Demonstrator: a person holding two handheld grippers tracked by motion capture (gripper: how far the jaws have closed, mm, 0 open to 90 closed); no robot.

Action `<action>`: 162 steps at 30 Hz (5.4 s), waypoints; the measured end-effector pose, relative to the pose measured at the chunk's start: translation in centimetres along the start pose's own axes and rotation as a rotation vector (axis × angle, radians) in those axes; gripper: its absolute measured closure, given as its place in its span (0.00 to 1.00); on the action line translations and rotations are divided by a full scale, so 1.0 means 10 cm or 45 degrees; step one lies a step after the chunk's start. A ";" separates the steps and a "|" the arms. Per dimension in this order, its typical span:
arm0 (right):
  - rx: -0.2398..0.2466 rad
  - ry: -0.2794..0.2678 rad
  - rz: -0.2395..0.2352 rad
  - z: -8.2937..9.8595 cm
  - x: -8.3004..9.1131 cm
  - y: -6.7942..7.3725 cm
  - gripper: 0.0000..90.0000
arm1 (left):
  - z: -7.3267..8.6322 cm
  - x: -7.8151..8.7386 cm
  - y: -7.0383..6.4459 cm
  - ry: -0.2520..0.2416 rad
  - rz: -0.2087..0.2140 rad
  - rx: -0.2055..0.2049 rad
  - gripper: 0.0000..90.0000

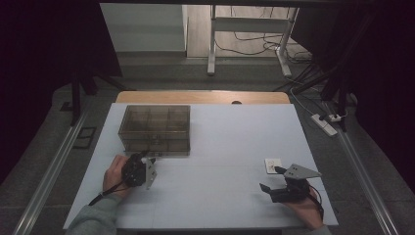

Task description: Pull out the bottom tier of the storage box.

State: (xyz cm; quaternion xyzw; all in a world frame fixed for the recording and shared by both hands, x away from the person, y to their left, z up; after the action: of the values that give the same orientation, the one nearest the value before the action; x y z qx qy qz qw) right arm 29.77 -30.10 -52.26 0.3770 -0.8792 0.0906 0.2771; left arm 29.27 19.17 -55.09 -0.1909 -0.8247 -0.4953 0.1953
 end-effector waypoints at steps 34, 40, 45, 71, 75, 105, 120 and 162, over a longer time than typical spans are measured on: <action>-0.002 -0.035 -0.043 -0.03 -0.02 -0.05 0.13 | -0.15 0.08 0.34 -0.057 0.409 0.338 0.38; -0.025 -0.058 -0.049 -0.04 -0.03 -0.06 0.13 | -0.14 0.07 0.39 -0.057 0.438 0.357 0.35; -0.006 -0.059 -0.059 -0.05 -0.02 -0.05 0.13 | -0.20 0.06 0.44 -0.054 0.437 0.328 0.35; -0.014 -0.083 -0.047 -0.08 -0.01 -0.01 0.13 | -0.15 -0.21 0.45 0.049 0.543 0.238 0.38; -0.011 -0.084 -0.043 -0.08 0.03 -0.01 0.13 | -0.15 -0.25 0.42 0.059 0.553 0.230 0.38; -0.009 -0.087 -0.044 -0.07 0.03 -0.01 0.13 | -0.04 -0.37 0.43 0.109 0.498 0.257 0.57; -0.002 -0.082 -0.038 -0.07 0.03 -0.01 0.13 | -0.04 -0.34 0.41 0.118 0.493 0.206 0.61; -0.001 -0.081 -0.031 -0.06 0.03 0.00 0.13 | -0.05 -0.23 0.34 0.118 0.489 0.186 0.62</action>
State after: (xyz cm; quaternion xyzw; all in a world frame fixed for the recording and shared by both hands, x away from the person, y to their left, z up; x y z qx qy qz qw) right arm 29.90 -30.07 -51.61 0.3902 -0.8829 0.0748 0.2502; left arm 33.07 19.91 -53.53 -0.3069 -0.7969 -0.3961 0.3373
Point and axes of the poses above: each handheld gripper's, and its own axes: x roughly backward along the jaws, z roughly out of its underside, y roughly to its left, the point moved 1 cm from there along -x, roughly forward along the jaws, and after that the axes turned 5 degrees about -x, right-handed, at the moved point
